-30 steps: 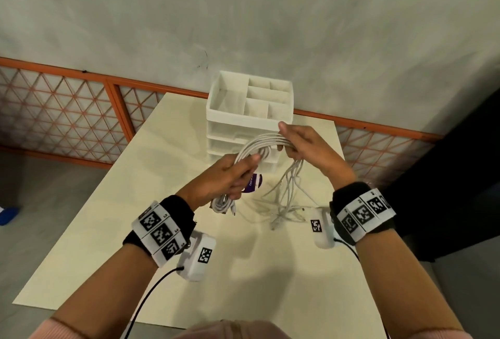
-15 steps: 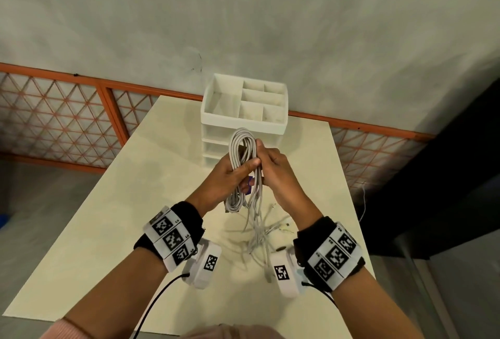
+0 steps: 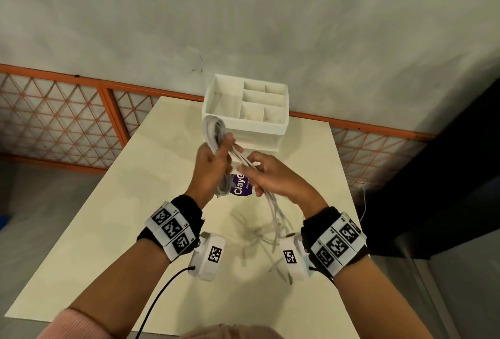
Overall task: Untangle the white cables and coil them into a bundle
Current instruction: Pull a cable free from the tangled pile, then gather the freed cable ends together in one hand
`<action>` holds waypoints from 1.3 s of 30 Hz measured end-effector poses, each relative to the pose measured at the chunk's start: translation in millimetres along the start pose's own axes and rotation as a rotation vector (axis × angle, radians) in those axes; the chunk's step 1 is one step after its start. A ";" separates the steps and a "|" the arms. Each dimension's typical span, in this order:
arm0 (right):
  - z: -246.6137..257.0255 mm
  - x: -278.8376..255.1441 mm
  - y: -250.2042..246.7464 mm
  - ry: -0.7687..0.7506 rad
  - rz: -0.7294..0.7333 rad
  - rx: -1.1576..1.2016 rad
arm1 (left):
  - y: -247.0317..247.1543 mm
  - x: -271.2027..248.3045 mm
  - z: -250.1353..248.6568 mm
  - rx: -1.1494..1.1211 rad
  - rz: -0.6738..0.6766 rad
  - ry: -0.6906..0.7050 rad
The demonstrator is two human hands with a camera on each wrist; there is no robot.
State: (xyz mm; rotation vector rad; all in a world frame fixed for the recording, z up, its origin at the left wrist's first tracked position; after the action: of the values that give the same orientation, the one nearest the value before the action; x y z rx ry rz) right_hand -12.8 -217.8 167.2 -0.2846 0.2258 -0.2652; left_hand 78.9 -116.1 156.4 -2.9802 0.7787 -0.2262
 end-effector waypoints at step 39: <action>22.5 -12.3 -37.2 -0.221 -0.029 -0.111 | 16.2 1.1 -0.6 -0.200 0.349 -0.225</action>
State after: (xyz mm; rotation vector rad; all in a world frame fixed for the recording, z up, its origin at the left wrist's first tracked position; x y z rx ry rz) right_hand -26.9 -243.2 201.8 -0.4240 0.0177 -0.2480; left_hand 71.9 -130.8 155.7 -2.9009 1.3338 0.2105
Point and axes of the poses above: each hand's wrist, its own x-axis towards the middle knuckle, its own y-axis out of the palm, z = x × y, the point moved 4 cm from there along x, towards the middle knuckle, and after that the axes turned 10 degrees about x, right-handed, at the moved point
